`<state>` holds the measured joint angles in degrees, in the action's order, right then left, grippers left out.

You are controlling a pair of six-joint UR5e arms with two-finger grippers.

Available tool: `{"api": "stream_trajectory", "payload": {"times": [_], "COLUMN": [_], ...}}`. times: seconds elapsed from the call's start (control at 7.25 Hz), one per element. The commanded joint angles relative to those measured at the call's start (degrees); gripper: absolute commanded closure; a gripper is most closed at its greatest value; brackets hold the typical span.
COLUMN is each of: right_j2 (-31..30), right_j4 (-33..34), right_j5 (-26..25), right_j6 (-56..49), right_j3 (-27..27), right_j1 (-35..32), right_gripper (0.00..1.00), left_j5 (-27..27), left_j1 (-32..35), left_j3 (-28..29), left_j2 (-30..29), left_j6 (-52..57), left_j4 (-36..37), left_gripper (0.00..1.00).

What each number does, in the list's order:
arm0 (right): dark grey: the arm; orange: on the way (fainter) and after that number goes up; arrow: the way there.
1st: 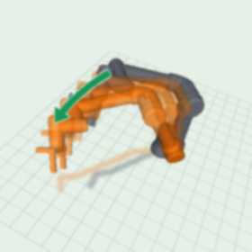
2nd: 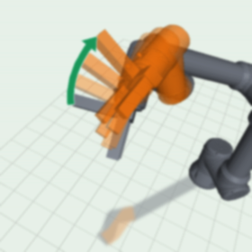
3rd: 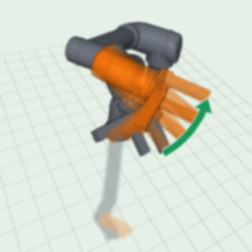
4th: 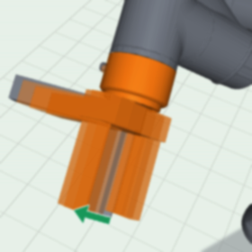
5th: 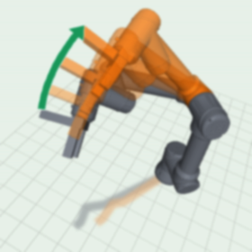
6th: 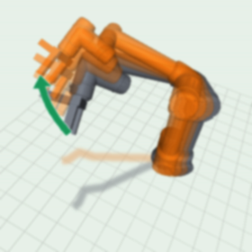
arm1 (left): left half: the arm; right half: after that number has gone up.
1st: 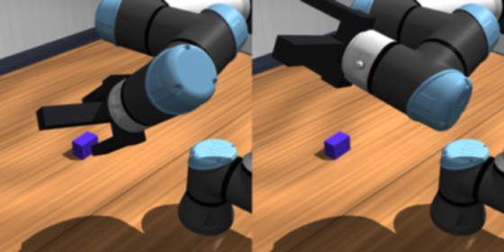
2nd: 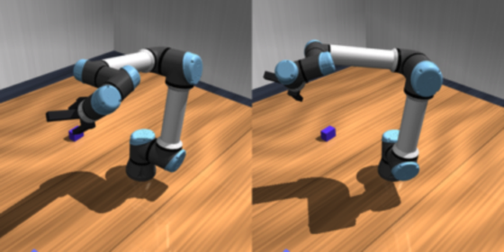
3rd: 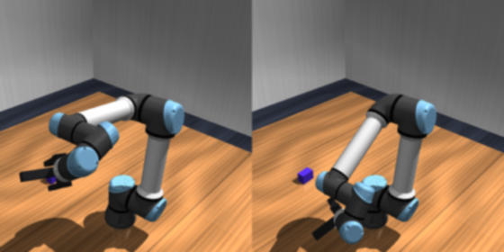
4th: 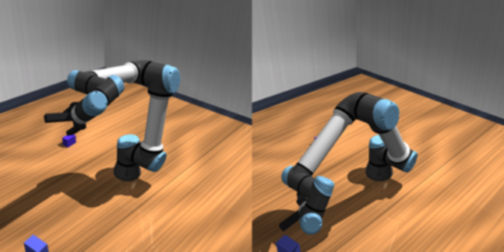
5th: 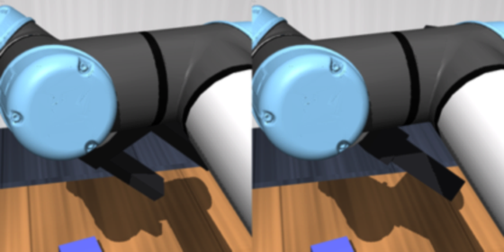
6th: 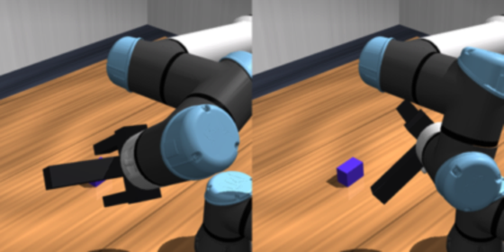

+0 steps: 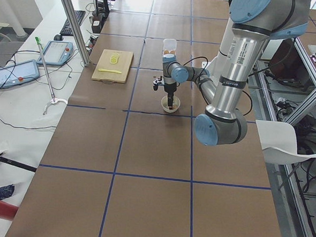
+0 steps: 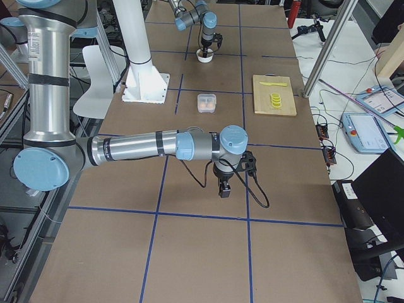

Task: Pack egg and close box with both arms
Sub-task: 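Close the left gripper on the brown egg in the bowl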

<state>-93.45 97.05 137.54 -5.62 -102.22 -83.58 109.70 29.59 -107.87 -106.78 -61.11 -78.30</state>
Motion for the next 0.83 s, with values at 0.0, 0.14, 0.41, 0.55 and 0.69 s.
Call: {"api": "stream_trajectory", "payload": {"times": [0.0, 0.14, 0.41, 0.55, 0.69], "right_j2": [0.0, 0.0, 0.0, 0.0, 0.0], "right_j4": [0.0, 0.0, 0.0, 0.0, 0.0], "right_j5": [0.0, 0.0, 0.0, 0.0, 0.0], "right_j6": [0.0, 0.0, 0.0, 0.0, 0.0], "right_j3": [0.0, 0.0, 0.0, 0.0, 0.0], "right_j1": [0.0, 0.0, 0.0, 0.0, 0.0], "right_gripper": [0.00, 0.00, 0.00, 0.00, 0.00], "left_j5": [1.1, 1.1, 1.5, 1.7, 1.7], "left_j1": [-0.2, -0.2, -0.2, -0.2, -0.2], "left_j3": [0.3, 0.1, -0.1, -0.3, -0.6], "left_j2": [0.0, 0.0, -0.1, -0.1, -0.6], "left_j6": [0.1, 0.1, 0.2, 0.2, 0.2], "left_j4": [-0.1, 0.1, 0.3, 0.4, 1.5], "left_gripper": [0.27, 0.61, 1.00, 1.00, 1.00]}}
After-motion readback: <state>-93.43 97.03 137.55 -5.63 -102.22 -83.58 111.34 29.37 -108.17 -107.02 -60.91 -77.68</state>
